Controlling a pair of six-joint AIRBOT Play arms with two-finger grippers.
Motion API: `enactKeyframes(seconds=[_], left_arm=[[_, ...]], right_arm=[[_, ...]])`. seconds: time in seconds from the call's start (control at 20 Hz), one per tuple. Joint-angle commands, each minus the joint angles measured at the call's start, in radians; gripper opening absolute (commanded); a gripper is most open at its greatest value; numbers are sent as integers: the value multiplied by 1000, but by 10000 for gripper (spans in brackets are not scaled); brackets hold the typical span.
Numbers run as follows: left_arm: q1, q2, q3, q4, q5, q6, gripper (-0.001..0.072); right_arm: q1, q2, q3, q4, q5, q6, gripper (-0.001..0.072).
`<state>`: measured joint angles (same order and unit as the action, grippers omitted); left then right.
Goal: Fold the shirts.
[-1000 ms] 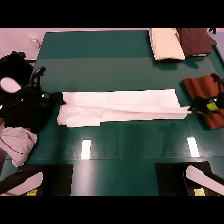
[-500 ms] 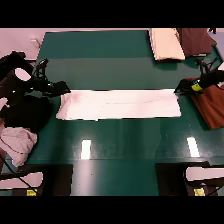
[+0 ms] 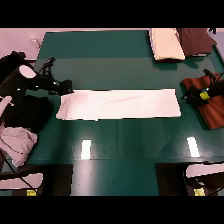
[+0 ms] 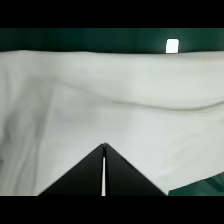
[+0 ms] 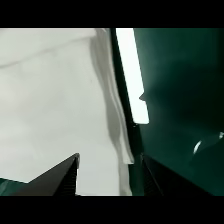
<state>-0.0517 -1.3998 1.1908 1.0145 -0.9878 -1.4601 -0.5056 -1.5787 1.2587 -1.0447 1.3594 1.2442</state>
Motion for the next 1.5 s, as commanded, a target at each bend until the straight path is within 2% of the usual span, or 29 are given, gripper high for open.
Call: enactKeyframes(seconds=[0.0,0.1,0.2,0.3,0.4,0.45,0.6,0.85,0.95,1.3,1.45], left_arm=[[-111,-11,2,-40,50,-7,24],[-187,-27,2,-60,98,-13,24],[-247,-51,5,-69,167,-57,24],[-296,-95,32,-103,215,-61,24],[-345,-170,101,-111,219,-62,24],[-369,-217,149,-113,208,-62,24],[-432,-354,291,-113,177,-62,24],[-480,-514,453,-112,151,-88,24],[-479,-534,461,-112,149,-111,24],[-475,-539,473,-90,95,-110,24],[-431,-512,547,4,11,-111,24]], right_arm=[[-85,-45,-92,126,2,-58,456],[-74,-90,-101,198,4,-84,454],[-28,-125,-84,220,2,-87,448],[36,-147,-60,225,2,-100,296],[81,-142,-35,224,2,-128,37],[98,-130,-14,224,6,-128,14],[126,-51,78,243,57,-126,14],[263,131,250,243,86,-40,14],[328,174,309,242,81,-10,14],[529,189,458,243,51,79,14],[617,189,457,245,4,91,14]])
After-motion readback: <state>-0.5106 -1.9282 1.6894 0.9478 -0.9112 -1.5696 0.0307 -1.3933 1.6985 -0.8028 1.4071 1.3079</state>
